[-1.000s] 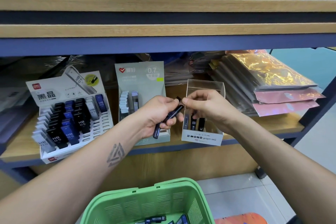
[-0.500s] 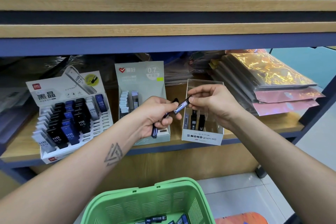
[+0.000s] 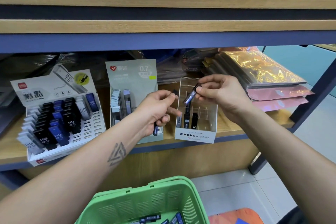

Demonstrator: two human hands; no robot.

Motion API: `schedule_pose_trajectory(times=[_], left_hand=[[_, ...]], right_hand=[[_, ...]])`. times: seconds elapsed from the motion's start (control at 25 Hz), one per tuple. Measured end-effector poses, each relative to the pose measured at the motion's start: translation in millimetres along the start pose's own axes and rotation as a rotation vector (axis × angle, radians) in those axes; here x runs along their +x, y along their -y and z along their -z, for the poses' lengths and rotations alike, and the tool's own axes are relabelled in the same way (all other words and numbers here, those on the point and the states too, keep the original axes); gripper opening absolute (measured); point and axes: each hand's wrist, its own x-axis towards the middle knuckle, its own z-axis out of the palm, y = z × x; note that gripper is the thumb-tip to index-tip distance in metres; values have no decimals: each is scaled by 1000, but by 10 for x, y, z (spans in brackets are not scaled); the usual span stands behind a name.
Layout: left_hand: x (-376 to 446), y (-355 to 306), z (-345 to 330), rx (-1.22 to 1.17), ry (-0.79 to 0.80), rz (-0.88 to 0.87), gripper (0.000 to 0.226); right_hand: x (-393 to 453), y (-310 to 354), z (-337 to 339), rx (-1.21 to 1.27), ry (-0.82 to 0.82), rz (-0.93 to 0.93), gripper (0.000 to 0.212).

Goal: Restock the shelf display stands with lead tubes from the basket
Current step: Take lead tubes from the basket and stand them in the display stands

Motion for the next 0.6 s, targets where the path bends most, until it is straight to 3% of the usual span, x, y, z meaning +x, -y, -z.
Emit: schedule_pose_trajectory(times=[0.12,0.24,0.6], left_hand=[[46,4,18,-76,0,2,19],[35,-23,-16,-130,32,20,12],[-21,1,3,-121,67,32,10]], right_hand=[[57,-68,136,-305,-191,150,17],[112,-170,158,-627,-262,224,15],[175,-387,-47,-839,-269,282,15]])
